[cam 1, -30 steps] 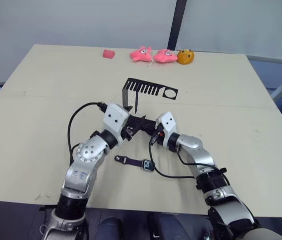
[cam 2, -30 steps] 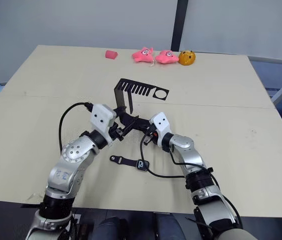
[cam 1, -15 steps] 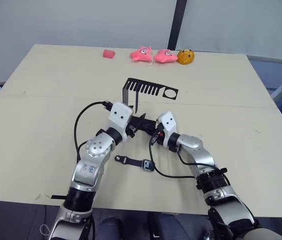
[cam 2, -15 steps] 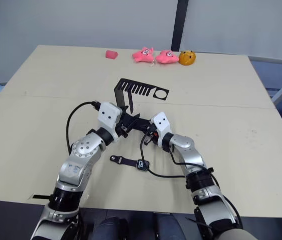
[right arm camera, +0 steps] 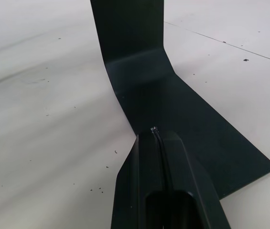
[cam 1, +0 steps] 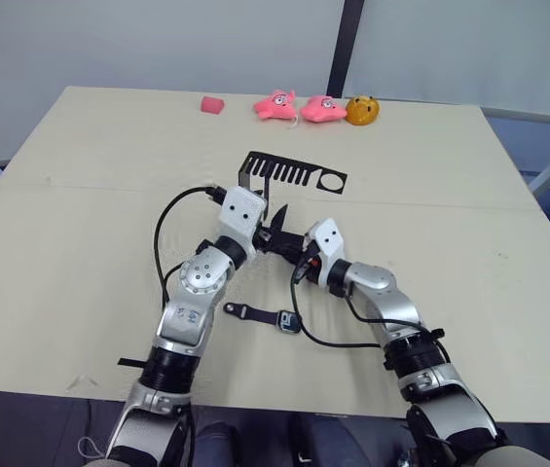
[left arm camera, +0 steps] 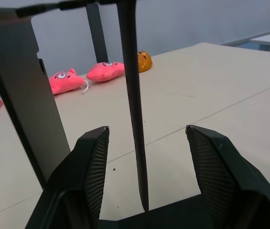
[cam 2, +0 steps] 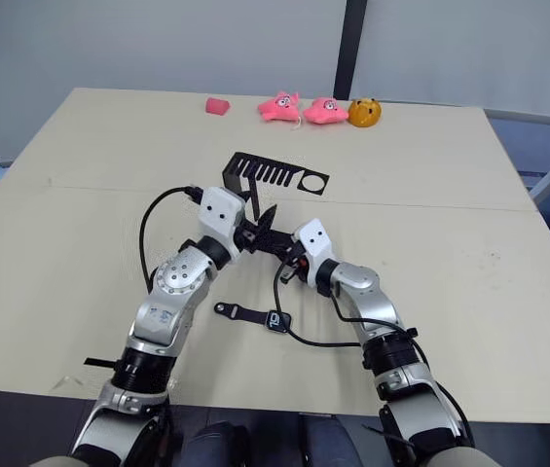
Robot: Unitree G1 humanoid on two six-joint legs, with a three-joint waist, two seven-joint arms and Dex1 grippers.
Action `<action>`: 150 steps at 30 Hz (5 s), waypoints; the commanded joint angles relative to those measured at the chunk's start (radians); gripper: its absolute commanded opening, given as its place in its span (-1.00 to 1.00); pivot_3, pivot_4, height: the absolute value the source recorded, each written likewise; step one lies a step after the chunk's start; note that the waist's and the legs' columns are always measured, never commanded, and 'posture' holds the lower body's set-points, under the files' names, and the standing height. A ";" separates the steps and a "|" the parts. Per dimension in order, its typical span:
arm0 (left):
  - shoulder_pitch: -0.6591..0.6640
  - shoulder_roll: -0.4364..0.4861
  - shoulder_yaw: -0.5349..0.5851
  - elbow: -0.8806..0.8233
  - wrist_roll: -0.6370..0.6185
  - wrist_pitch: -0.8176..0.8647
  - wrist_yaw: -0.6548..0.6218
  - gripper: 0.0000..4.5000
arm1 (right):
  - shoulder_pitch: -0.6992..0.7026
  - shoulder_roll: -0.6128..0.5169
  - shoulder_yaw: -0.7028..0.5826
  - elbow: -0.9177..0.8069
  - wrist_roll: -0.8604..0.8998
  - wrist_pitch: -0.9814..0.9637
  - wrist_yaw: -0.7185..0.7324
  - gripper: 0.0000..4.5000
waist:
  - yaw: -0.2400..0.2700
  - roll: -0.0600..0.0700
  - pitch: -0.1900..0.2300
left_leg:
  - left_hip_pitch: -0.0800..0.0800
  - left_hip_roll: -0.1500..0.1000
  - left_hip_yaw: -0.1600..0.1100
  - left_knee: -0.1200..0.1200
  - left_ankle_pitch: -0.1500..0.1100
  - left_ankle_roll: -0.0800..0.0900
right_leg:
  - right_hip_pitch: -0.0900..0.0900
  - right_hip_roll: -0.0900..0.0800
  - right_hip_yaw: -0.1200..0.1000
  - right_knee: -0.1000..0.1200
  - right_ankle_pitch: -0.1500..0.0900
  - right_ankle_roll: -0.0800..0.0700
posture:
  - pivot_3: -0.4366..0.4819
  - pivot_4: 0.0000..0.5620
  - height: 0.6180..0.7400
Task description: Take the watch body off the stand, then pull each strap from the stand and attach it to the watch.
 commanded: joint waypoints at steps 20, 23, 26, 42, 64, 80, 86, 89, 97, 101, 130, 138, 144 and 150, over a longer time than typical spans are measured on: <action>0.012 0.002 0.024 -0.014 -0.006 -0.160 -0.024 -0.98 | 0.017 0.047 -0.042 0.071 -0.014 -0.008 -0.081 -1.00 | 0.001 0.000 0.000 | 0.000 0.000 0.000 0.000 0.000 0.000 | 0.000 0.000 0.000 0.000 0.000 0.000 | -0.05 -0.47 1.00; 0.016 0.014 0.036 -0.012 -0.012 -0.171 -0.035 -0.98 | 0.011 0.055 -0.053 0.084 -0.015 0.000 -0.094 -1.00 | 0.001 0.000 0.000 | 0.000 0.000 0.000 0.000 0.000 0.000 | 0.000 0.000 0.000 0.000 0.000 0.000 | -0.05 -0.47 1.00; 0.029 0.029 0.049 -0.032 -0.034 -0.182 -0.064 -0.98 | 0.006 0.057 -0.055 0.088 -0.015 0.007 -0.097 -1.00 | 0.000 0.000 0.000 | 0.000 0.000 0.000 0.000 0.000 0.000 | 0.000 0.000 0.000 0.000 0.000 0.000 | -0.05 -0.47 1.00; 0.118 0.367 0.288 -0.145 -0.691 0.109 -0.655 -0.98 | 0.067 0.051 -0.077 -0.104 0.070 -0.018 -0.023 -1.00 | -0.006 0.001 0.000 | 0.000 0.001 0.000 -0.001 0.000 -0.001 | 0.000 0.001 0.000 0.000 0.000 0.000 | -0.05 -0.47 1.00; -0.027 0.730 0.062 -0.030 -0.861 0.804 -1.166 -1.00 | 0.650 -0.167 -0.288 -1.079 1.223 0.644 -0.320 0.26 | -0.004 0.002 0.001 | -0.002 0.000 -0.005 -0.005 0.000 0.000 | 0.000 0.000 -0.002 -0.004 -0.001 -0.002 | -0.05 -0.47 1.00; -0.071 0.532 0.048 -0.060 -0.878 0.901 -1.008 -1.00 | 0.456 -0.020 -0.111 -0.962 1.240 0.601 -0.542 0.99 | -0.003 0.001 0.001 | -0.003 0.000 -0.005 -0.005 0.001 -0.001 | -0.001 0.000 -0.002 -0.005 -0.002 -0.002 | -0.05 -0.47 1.00; -0.067 0.516 0.049 -0.060 -0.883 0.900 -0.987 -1.00 | 0.423 -0.006 -0.086 -0.943 1.227 0.599 -0.524 0.39 | -0.004 0.001 0.001 | -0.003 0.000 -0.005 -0.005 0.001 -0.001 | -0.001 0.000 -0.002 -0.005 -0.002 -0.002 | -0.05 -0.47 1.00; -0.065 0.508 0.053 -0.064 -0.888 0.901 -0.981 -1.00 | 0.415 -0.001 -0.083 -0.933 1.221 0.594 -0.522 0.20 | -0.003 0.001 0.001 | -0.003 0.000 -0.006 -0.005 0.001 -0.001 | -0.001 0.000 -0.002 -0.005 -0.002 -0.002 | -0.05 -0.47 1.00; -0.064 0.500 0.058 -0.062 -0.887 0.896 -0.973 -1.00 | 0.396 0.022 -0.090 -0.900 1.211 0.585 -0.518 0.20 | -0.003 0.001 0.001 | -0.003 0.000 -0.006 -0.005 0.001 -0.001 | -0.001 0.000 -0.002 -0.005 -0.002 -0.002 | -0.05 -0.47 1.00; -0.063 0.509 0.050 -0.057 -0.871 0.877 -0.982 -1.00 | 0.389 0.033 -0.098 -0.886 1.201 0.578 -0.514 0.20 | -0.003 0.001 0.001 | -0.003 0.000 -0.006 -0.005 0.001 -0.001 | -0.001 0.000 -0.002 -0.005 -0.002 -0.002 | -0.05 -0.47 1.00; -0.050 0.505 0.043 -0.061 -0.866 0.860 -0.970 -1.00 | 0.395 0.049 -0.106 -0.872 1.208 0.568 -0.479 -0.97 | -0.004 0.001 0.001 | -0.003 0.000 -0.006 -0.005 0.001 -0.001 | -0.001 0.000 -0.002 -0.005 -0.002 -0.002 | -0.05 -0.47 1.00; 0.001 0.553 0.037 -0.144 -0.836 0.732 -1.055 -0.60 | 0.396 0.027 -0.113 -0.919 1.193 0.554 -0.412 -1.00 | -0.006 0.001 0.002 | -0.003 0.000 -0.006 -0.006 0.001 -0.001 | -0.001 0.000 -0.002 -0.006 -0.002 -0.002 | -0.05 -0.47 1.00; 0.054 0.626 0.066 -0.094 -0.601 0.278 -1.143 0.67 | 0.415 -0.147 -0.122 -1.076 0.966 0.460 -0.234 -1.00 | -0.001 0.002 0.002 | -0.003 -0.001 -0.006 -0.007 0.001 -0.001 | 0.000 -0.001 -0.003 -0.009 -0.001 -0.002 | -0.05 -0.47 1.00; 0.051 0.645 0.077 0.068 -0.436 -0.132 -1.239 0.99 | 0.511 -0.309 -0.193 -1.143 0.771 0.324 -0.110 -1.00 | 0.003 0.002 0.002 | -0.003 -0.001 -0.006 -0.015 0.001 -0.001 | 0.000 0.000 -0.003 -0.015 -0.001 -0.002 | -0.05 -0.47 1.00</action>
